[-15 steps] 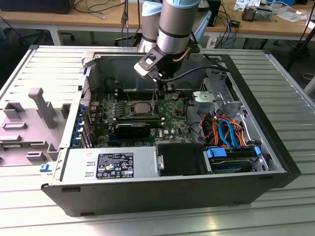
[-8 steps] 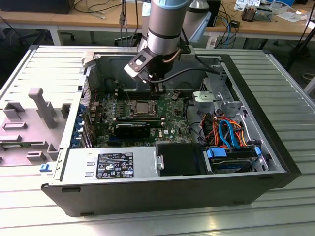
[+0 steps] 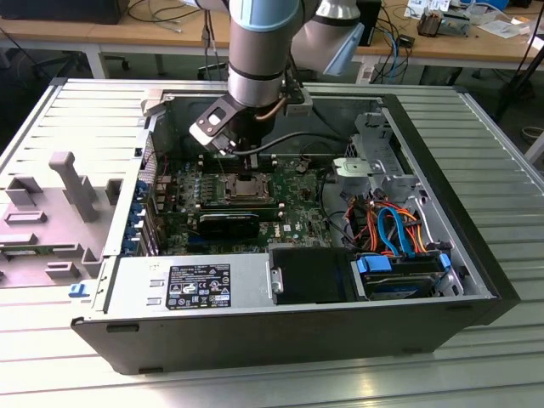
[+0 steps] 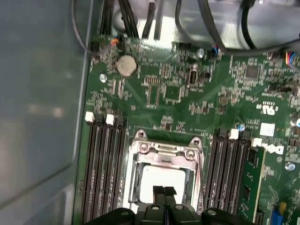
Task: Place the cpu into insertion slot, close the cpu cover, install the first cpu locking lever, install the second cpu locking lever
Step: 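Close the cpu cover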
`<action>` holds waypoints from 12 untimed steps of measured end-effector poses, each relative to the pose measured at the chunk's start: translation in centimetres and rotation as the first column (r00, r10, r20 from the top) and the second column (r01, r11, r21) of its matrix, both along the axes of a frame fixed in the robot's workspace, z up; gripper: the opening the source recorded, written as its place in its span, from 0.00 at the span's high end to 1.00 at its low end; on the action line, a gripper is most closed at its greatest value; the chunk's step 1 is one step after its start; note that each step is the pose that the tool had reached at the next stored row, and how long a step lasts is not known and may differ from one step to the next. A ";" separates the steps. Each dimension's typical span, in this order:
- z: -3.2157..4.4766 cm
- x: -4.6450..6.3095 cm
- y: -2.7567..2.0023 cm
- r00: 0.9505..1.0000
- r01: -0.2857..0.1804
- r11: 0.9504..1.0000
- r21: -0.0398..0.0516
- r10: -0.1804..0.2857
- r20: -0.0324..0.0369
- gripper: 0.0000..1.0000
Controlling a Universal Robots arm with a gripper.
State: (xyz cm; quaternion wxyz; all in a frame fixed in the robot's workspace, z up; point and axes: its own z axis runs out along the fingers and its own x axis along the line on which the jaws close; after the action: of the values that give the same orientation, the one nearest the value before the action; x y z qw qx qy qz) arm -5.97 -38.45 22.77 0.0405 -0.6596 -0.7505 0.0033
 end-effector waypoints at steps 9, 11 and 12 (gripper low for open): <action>-1.79 -1.4 -0.27 1.000 -0.001 1.000 0.000 0.001 0.000 0.89; -1.86 -1.4 -0.30 1.000 -0.001 1.000 0.000 0.001 0.000 0.89; -1.87 -1.4 -0.30 1.000 -0.001 1.000 0.000 0.001 0.000 0.89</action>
State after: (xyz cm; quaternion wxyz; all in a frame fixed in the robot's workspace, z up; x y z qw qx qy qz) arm -7.34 -38.76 20.90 0.0405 -0.6592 -0.7509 0.0034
